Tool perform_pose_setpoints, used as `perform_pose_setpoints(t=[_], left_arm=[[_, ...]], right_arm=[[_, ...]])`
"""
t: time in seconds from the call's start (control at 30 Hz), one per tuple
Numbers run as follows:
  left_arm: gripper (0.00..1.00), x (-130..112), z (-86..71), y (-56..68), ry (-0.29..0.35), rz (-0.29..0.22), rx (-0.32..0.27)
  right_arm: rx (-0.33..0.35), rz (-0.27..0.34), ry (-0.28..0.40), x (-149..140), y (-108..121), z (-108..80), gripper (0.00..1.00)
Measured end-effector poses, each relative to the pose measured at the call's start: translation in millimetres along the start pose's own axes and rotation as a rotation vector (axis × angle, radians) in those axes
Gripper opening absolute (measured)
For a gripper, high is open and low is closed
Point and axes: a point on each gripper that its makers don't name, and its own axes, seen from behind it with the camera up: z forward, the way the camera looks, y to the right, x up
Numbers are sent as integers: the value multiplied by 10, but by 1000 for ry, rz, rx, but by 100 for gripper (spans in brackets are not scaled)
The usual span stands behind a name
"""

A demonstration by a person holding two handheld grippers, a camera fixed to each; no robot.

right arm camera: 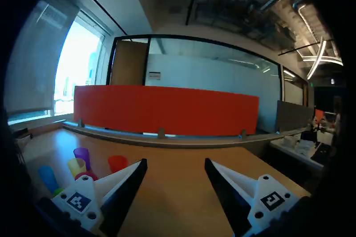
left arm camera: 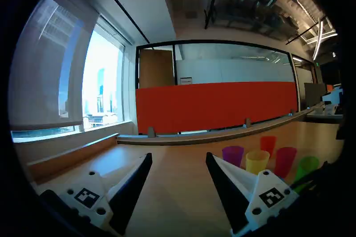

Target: Pour water

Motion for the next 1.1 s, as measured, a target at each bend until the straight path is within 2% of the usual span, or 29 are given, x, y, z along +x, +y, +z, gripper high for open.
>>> perform_pose_setpoints(t=[0.2, 0.57, 1.1], left_arm=[[89, -8, 22, 41, 2, -9, 3], [89, -127, -13, 147, -11, -57, 2], [89, -198, 6, 206, -31, -60, 2]], right_arm=[[-5, 2, -7, -28, 17, -15, 100], [5, 1, -6, -18, -13, -18, 100], [7, 15, -3, -12, 10, -21, 100]])
